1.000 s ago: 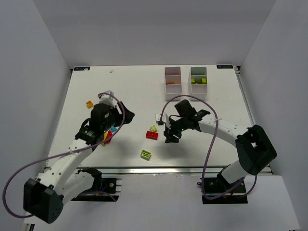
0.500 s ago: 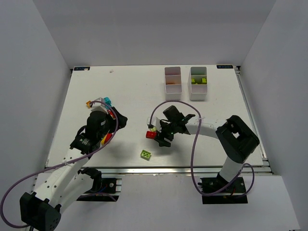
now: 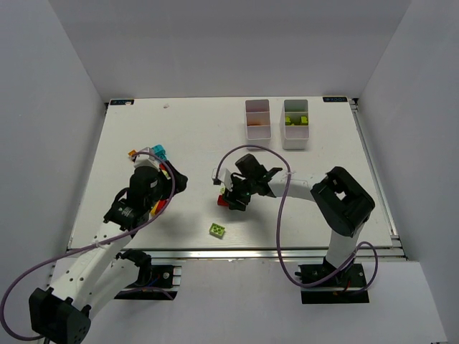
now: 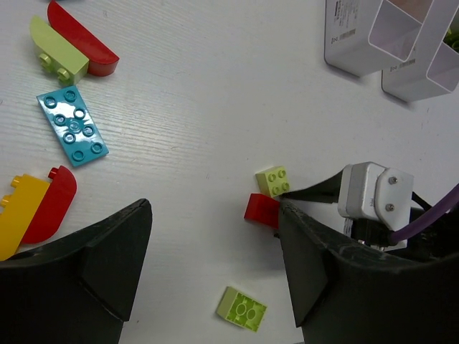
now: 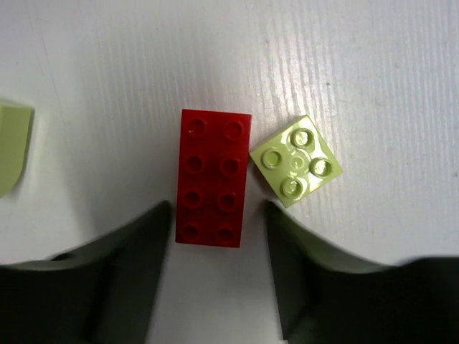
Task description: Sort the legos into containers by color
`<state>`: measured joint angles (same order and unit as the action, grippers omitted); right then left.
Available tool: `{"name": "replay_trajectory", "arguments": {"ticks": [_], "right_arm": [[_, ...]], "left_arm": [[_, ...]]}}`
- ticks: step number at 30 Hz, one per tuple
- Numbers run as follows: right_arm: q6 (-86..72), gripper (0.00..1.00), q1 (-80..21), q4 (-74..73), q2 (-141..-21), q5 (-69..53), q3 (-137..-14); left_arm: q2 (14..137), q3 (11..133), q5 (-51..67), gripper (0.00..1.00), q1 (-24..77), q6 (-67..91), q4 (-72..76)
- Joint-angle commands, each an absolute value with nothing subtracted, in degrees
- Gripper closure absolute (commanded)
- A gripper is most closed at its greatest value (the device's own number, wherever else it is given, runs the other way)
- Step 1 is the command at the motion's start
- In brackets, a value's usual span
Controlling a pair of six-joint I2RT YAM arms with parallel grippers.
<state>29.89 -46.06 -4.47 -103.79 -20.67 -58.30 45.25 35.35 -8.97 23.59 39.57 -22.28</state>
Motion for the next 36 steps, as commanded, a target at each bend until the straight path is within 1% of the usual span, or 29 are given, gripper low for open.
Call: {"name": "replay_trajectory", "arguments": {"ticks": [1,5,6,8,9,10,11,12,15,18,19,23,25,27,30,31,36], "right_arm": [[29.4,0.49,-46.9,-4.3,-104.5,-20.2,-60.3],[31.6,0.66,-46.8,-6.5,-103.2,-20.4,-59.9],[33.6,0.72,-46.8,-7.2,-101.5,-20.4,-58.8],[35.8,0.77,-46.6,-7.3,-99.1,-20.5,-57.7],[37.8,0.83,-46.6,-7.6,-96.4,-20.7,-57.3],[38.8,0.87,-46.1,-7.8,-94.9,-20.7,-57.0],[40.0,0.95,-45.7,-7.9,-93.4,-20.3,-57.1],[41.3,1.00,-45.4,-8.1,-90.7,-19.7,-57.4],[46.4,1.00,-42.7,-6.6,-86.7,-16.4,-59.3],[52.8,1.00,-37.9,-5.0,-86.1,-13.1,-63.4],[54.2,1.00,-34.9,-4.6,-86.6,-12.5,-64.8],[62.7,1.00,-28.0,-2.5,-92.0,-7.4,-73.4],[64.8,1.00,-25.1,-1.7,-96.3,-5.3,-80.4],[68.3,1.00,-23.6,-1.1,-101.1,-4.1,-87.4],[75.4,1.00,-22.4,2.5,-107.1,-1.9,-93.6],[79.3,1.00,-22.2,4.4,-109.7,-1.1,-94.6],[86.6,1.00,-21.7,6.7,-115.2,-0.3,-98.7]], "left_arm": [[43.2,36.5,-10.3,0.19,23.6,40.6,-22.9],[42.2,36.1,-11.0,0.19,23.7,40.6,-23.5],[42.0,36.0,-11.2,0.19,23.7,40.7,-23.6],[41.5,35.3,-11.1,0.19,23.6,40.9,-23.2],[41.3,35.2,-11.1,0.19,23.6,41.1,-22.9],[41.2,34.7,-10.6,0.19,23.6,41.3,-22.2],[41.0,34.5,-10.3,0.19,23.6,41.7,-21.9],[41.0,34.3,-9.9,0.19,23.6,42.0,-21.5],[41.0,33.4,-8.6,0.19,23.6,42.5,-20.0],[41.0,32.7,-7.6,0.19,23.6,43.0,-18.6],[41.0,32.5,-7.3,0.19,23.6,43.1,-18.1],[40.9,31.4,-6.1,0.19,23.7,43.4,-16.7],[40.8,30.7,-5.5,0.19,23.6,43.7,-16.0],[40.7,29.9,-4.8,0.19,23.6,43.9,-15.4],[40.6,28.9,-4.4,0.19,23.6,44.2,-13.8],[40.8,28.6,-4.3,0.19,23.6,44.2,-13.4],[41.6,28.7,-3.8,0.19,23.6,44.0,-12.6]]}}
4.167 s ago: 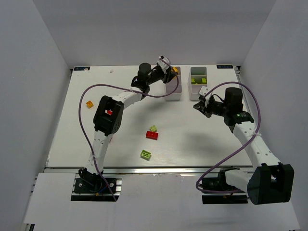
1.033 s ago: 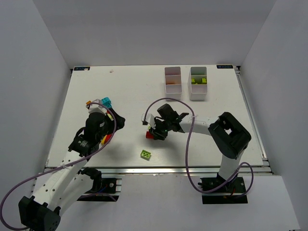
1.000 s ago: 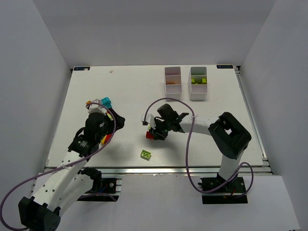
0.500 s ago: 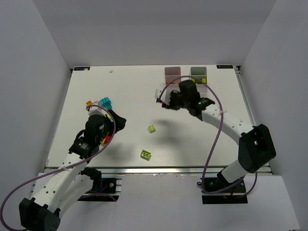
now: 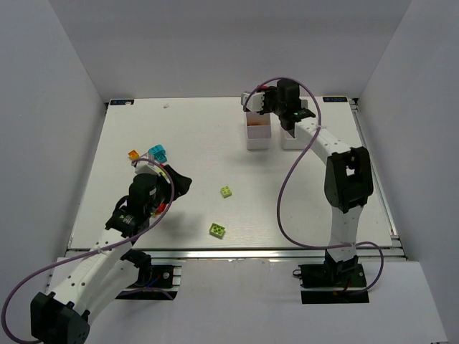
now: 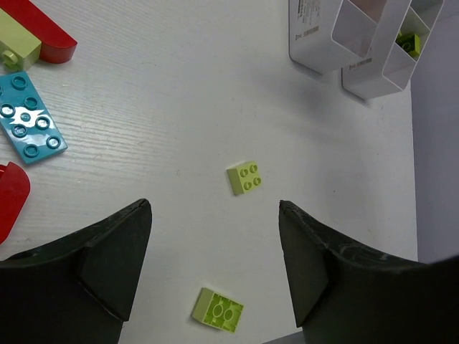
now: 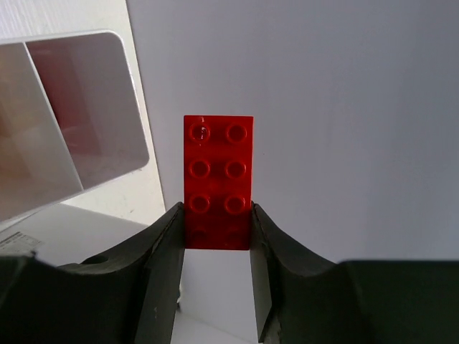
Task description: Sort the legos into containers by color
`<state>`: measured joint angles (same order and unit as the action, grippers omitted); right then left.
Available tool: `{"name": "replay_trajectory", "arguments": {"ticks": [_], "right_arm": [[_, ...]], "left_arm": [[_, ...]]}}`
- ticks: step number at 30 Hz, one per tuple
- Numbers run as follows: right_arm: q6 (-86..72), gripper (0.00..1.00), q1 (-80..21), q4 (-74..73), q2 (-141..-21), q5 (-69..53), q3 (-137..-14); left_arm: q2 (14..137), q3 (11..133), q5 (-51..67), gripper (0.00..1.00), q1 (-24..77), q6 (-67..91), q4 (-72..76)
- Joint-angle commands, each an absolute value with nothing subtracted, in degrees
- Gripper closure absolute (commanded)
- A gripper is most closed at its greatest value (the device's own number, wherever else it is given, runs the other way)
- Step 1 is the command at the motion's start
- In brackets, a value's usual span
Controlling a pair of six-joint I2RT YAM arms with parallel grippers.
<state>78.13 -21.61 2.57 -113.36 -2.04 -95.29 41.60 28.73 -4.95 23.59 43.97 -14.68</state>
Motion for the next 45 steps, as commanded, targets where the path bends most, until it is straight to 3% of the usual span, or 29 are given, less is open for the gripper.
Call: {"name": "replay_trajectory", "arguments": {"ticks": [1,20,25,31,45], "right_arm": [[86.9,1.00,-21.7,6.4,-115.9,-0.5,-100.1],[95.5,1.00,-21.4,0.1,-120.6,-4.0,-102.1],[85.5,1.00,-20.6,-16.1,-123.3,-9.7,-114.6],[86.4,1.00,-19.4,-27.9,-123.6,-14.9,-117.8],[86.1,1.00,-19.6,-22.4,-127.3,-6.5,-116.9]], "left_arm": [[41.7,28.6,-3.7,0.19,23.6,44.0,-12.5],[43.5,27.2,-2.6,0.19,23.6,43.6,-9.8],[44.9,27.7,-1.4,0.19,23.6,43.6,-8.9],[44.6,27.5,-1.1,0.19,23.6,43.6,-8.5],[44.6,27.6,-0.9,0.19,23.6,43.6,-8.5]]}}
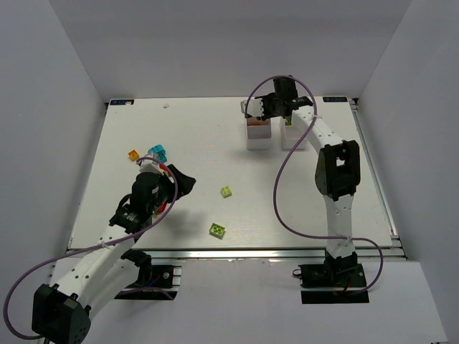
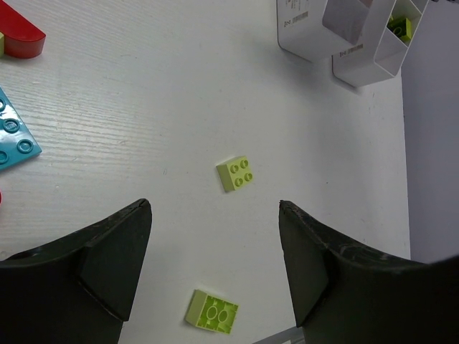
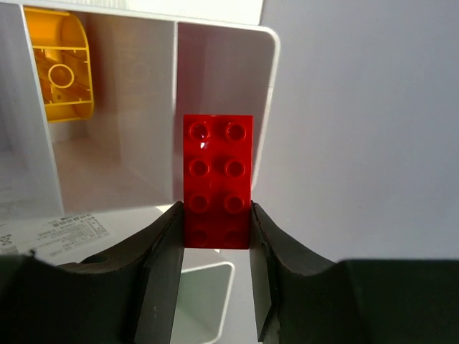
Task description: Sort the legos into containers by color
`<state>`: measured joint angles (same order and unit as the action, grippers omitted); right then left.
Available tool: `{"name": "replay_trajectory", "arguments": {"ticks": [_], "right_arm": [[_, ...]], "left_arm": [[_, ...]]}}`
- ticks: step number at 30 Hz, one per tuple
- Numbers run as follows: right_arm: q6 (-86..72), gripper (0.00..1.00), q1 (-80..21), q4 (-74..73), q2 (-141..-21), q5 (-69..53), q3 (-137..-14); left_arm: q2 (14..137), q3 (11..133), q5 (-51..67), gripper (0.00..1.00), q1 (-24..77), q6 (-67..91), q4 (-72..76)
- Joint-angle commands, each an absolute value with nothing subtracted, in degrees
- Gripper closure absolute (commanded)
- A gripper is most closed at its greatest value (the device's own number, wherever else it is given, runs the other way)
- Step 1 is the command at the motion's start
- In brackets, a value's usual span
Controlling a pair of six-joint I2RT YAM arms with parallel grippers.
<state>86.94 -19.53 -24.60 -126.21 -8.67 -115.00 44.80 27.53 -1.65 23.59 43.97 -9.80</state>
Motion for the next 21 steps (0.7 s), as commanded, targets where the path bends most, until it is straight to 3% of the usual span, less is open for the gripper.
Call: {"name": "replay_trajectory", "arguments": {"ticks": [1,13,21], "right_arm": [[86.0,1.00,-19.6,-22.1,-127.4,-6.2,-116.9],[85.9,1.00,-20.7,-17.9,-128.2,-4.0,-115.8],[86.6,0.67,-21.4,-16.9,-127.1,-4.6,-113.6]], "left_arm": [[44.6,27.6,-0.9,0.19,23.6,43.6,-8.4],[45.4,27.9,-0.6,0.19,23.6,43.6,-8.1],[45.6,28.2,-0.5,0.19,23.6,43.6,-8.1]]}}
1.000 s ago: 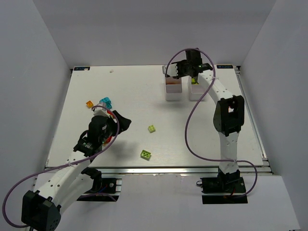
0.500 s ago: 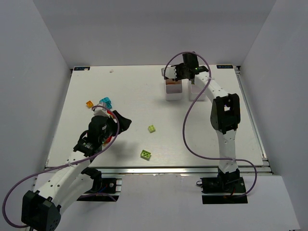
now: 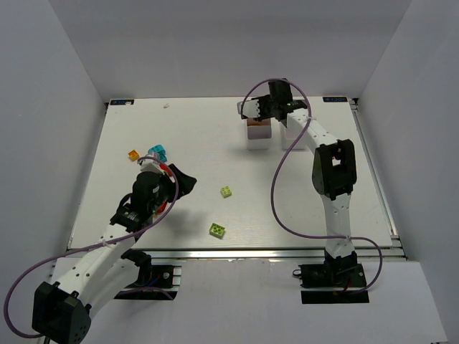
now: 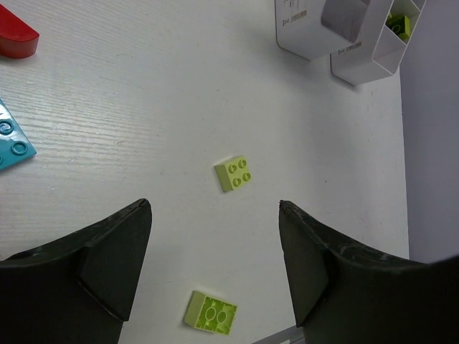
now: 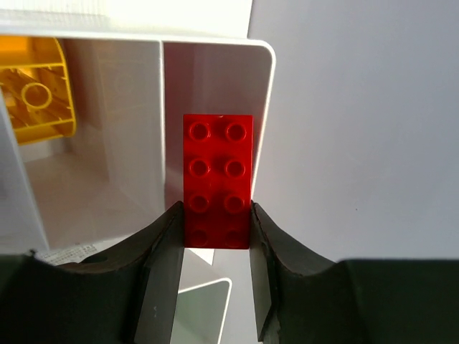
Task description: Sort the legos into containers by color
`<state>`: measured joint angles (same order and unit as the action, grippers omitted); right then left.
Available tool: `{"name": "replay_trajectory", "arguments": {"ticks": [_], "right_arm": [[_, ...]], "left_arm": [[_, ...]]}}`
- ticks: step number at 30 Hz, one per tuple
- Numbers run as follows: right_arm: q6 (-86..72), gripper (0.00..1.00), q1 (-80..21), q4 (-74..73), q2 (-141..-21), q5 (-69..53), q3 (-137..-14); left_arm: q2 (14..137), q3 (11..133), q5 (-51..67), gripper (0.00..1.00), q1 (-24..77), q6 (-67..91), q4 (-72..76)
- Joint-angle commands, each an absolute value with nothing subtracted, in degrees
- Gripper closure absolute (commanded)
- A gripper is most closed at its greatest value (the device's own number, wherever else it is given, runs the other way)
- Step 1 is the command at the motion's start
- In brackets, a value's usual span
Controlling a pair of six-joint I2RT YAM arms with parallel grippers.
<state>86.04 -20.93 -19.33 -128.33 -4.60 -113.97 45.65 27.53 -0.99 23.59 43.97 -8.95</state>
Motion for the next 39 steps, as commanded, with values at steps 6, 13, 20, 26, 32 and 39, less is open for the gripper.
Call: {"name": "replay_trajectory", "arguments": {"ticks": [6,13,20,26,32,39], "right_arm": [[86.2,0.20,-21.5,-16.5,-126.9,-4.4,-113.4],[83.2,0.12,-21.2,-16.7,-123.7,-5.7,-113.0],[70.9,0.11,-20.5,-15.3,-110.9,-11.2,-107.3],[63.3,0.26,-19.2,-39.6,-102.0,-27.8,-105.2],[60.9,0.65,-20.6,-42.8,-91.5,-51.3,-84.4],[49.8,0.37,-23.1,-28.8,-81.6,-51.0,-66.4]], "left_arm": [[45.6,28.8,-0.8,0.19,23.6,43.4,-8.6],[45.8,32.3,-2.3,0.19,23.6,43.2,-10.1],[55.7,46.8,-6.0,0.36,22.2,39.7,-22.5],[64.9,59.5,-8.3,0.59,14.5,34.4,-37.7],[70.2,59.4,-1.1,0.20,5.4,35.7,-38.6],[75.1,59.4,1.9,0.16,1.5,33.7,-38.0]]}}
